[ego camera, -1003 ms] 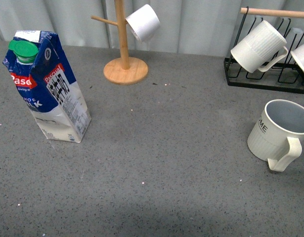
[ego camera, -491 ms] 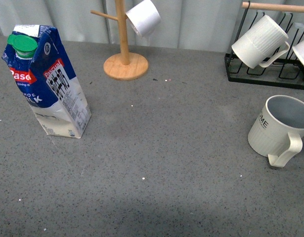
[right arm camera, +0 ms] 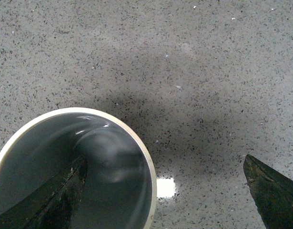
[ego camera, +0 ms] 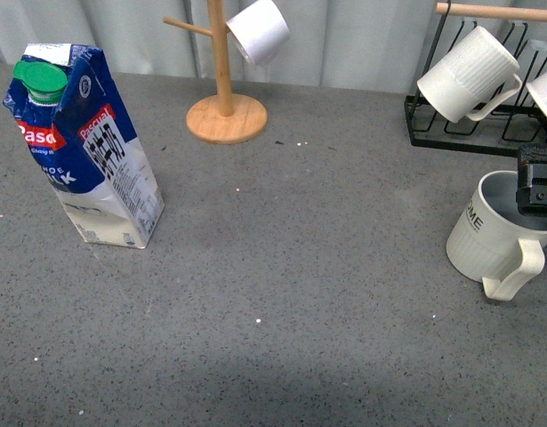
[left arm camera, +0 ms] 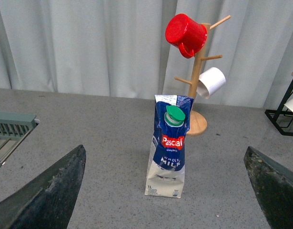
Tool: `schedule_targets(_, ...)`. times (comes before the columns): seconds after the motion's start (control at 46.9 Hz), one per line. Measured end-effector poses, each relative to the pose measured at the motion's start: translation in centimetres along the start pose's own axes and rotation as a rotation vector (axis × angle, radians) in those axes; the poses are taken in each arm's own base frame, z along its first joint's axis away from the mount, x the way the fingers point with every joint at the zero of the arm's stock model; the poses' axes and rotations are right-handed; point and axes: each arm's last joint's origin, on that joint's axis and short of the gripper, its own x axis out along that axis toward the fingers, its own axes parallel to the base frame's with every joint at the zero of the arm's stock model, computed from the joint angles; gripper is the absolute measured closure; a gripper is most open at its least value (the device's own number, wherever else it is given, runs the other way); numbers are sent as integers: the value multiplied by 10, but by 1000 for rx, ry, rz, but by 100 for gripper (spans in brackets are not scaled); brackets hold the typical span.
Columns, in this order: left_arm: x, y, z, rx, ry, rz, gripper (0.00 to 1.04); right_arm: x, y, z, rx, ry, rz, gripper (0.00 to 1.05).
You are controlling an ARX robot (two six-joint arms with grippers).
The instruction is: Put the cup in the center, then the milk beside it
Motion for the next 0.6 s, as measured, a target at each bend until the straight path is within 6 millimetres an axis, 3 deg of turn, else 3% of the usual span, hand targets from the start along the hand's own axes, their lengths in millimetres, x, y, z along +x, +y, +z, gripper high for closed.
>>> schedule_targets(0.128, 0, 0, 0, 0, 0, 0, 7, 5, 3, 1, 1, 15, 5, 11)
schedule_targets(0.598, 0, 0, 0, 0, 0, 0, 7, 11, 5, -4, 11, 101, -2, 80)
